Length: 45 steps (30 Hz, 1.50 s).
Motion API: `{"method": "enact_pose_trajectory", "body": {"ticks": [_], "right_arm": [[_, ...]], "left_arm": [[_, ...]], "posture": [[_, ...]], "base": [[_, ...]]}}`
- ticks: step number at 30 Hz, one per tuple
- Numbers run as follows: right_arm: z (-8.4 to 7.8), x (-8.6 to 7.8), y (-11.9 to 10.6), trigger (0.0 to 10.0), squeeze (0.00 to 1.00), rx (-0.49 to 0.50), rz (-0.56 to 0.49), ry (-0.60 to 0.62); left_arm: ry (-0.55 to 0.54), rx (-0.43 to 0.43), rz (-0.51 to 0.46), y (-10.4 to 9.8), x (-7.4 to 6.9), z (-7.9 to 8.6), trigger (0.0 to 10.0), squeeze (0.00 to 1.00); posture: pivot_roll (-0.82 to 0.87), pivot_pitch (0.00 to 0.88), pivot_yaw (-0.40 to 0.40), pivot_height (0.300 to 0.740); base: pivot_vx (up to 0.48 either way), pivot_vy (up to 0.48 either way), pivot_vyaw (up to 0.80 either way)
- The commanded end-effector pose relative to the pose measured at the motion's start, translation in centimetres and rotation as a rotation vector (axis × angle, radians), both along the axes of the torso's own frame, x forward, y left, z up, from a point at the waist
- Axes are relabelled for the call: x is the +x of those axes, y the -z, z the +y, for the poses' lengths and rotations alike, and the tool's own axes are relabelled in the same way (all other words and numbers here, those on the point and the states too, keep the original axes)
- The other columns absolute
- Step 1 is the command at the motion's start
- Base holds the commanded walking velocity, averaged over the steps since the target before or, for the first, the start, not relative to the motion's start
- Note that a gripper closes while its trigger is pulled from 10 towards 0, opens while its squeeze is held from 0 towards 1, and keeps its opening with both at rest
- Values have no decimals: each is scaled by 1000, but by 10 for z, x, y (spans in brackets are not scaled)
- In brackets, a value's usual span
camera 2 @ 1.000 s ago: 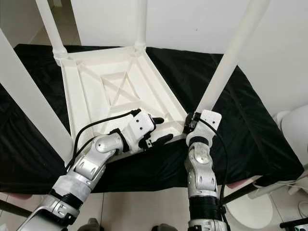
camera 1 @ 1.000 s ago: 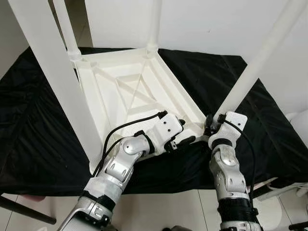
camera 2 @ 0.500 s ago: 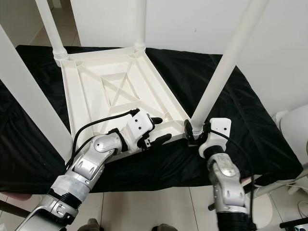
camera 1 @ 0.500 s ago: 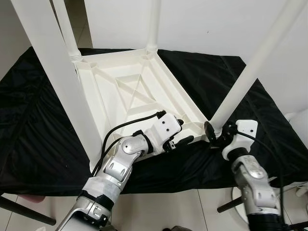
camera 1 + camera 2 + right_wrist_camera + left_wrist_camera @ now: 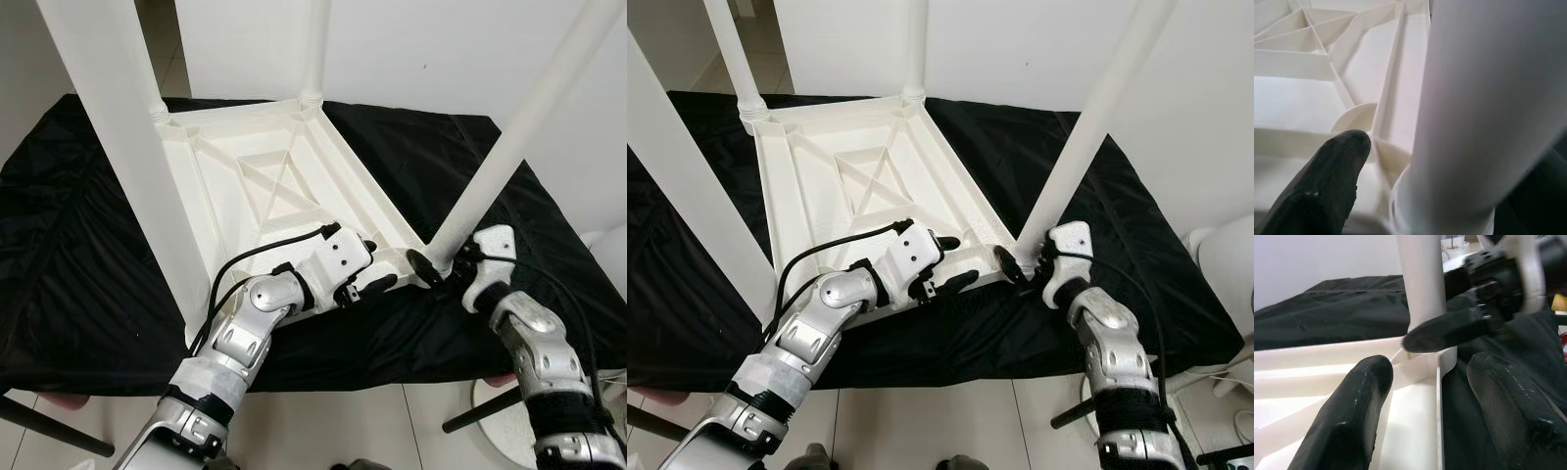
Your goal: Building children table
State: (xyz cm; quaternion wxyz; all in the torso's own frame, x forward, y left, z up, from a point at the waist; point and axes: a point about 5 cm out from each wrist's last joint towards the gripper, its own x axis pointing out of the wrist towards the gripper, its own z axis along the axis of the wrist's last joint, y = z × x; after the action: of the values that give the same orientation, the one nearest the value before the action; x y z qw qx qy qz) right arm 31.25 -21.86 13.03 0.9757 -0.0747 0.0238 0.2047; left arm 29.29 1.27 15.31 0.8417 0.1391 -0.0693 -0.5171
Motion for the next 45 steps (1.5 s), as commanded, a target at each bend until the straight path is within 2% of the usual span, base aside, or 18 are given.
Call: {"method": "enact_pose_trajectory", "body": {"ticks": [1, 3, 4, 5, 6, 7, 13, 14, 18, 25, 26, 28, 31, 37, 38, 42, 44, 45], "right_arm": [[1, 3, 0, 10000, 0, -25, -2, -9], [8, 9, 3, 10000, 0, -62, 25, -60], [9, 10, 4, 5294, 0, -64, 32, -69], [9, 10, 4, 5294, 0, -64, 32, -69], [8, 10, 5, 2392, 0, -63, 35, -80], [7, 10, 6, 0, 0, -57, 46, -84], [4, 10, 10, 0, 0, -49, 65, -91], [-2, 5, 18, 0, 0, -57, 97, -87], [-4, 3, 22, 0, 0, -57, 110, -86], [-15, 2, 23, 0, 0, -78, 84, 1], [-20, 5, 19, 10000, 0, -76, 67, 76], [-20, 5, 19, 10000, 0, -76, 67, 76], [-23, 8, 14, 10000, 0, -69, 33, 195], [-4, 7, 11, 10000, 0, 70, 10, 353], [1, 5, 9, 10000, 0, 109, -1, 440], [9, 2, 9, 10000, 0, 136, -16, 591], [9, 2, 9, 10000, 0, 136, -16, 591], [13, 1, 10, 10000, 0, 146, -14, 649]], "left_arm": [[7, -11, -26, -5, 0, -4, 10000, 0], [8, -15, -30, -7, 0, -6, 10000, 0], [8, -16, -31, -7, 0, -6, 10000, 0], [8, -16, -31, -7, 0, -6, 10000, 0], [7, -16, -31, -7, 0, -6, 10000, 0], [5, -16, -33, -7, 0, -6, 10000, 0], [0, -16, -37, -7, 0, -6, 10000, 0], [-7, -17, -37, -7, 1, -5, 10000, 0], [-10, -19, -38, -8, 1, -4, 10000, 0], [-13, -25, -34, -10, 3, -6, 10000, 0], [-17, -26, -31, -10, 3, -5, 10000, 0], [-17, -26, -31, -10, 3, -5, 10000, 0], [-17, -26, -28, -10, 3, -5, 10000, 0], [-14, -23, -19, -8, 2, -6, 10000, 0], [-12, -22, -19, -8, 2, -5, 10000, 0], [-11, -19, -17, -7, 2, -5, 10000, 0], [-11, -19, -17, -7, 2, -5, 10000, 0], [-11, -19, -17, -7, 2, -5, 10000, 0]], "posture": [[36, 0, -66, 740], [41, 0, -70, 740], [41, 0, -70, 740], [41, 0, -70, 740], [41, 0, -70, 740], [51, 0, -76, 740], [53, 0, -78, 740], [53, 0, -79, 740], [52, 0, -78, 740], [36, 0, -70, 740], [33, 0, -68, 740], [33, 0, -68, 740], [32, 0, -68, 740], [28, 0, -61, 740], [26, 0, -61, 740], [22, 0, -59, 740], [22, 0, -59, 740], [22, 0, -59, 740]], "base": [[0, 0, 0], [0, 0, 0], [0, 0, 0], [0, 0, 0], [0, 0, 0], [0, 0, 0], [0, 0, 0], [0, 0, 0], [0, 0, 0], [0, 0, 0], [0, 0, 0], [0, 0, 0], [0, 0, 0], [0, 0, 0], [0, 0, 0], [0, 0, 0], [0, 0, 0], [0, 0, 0]]}}
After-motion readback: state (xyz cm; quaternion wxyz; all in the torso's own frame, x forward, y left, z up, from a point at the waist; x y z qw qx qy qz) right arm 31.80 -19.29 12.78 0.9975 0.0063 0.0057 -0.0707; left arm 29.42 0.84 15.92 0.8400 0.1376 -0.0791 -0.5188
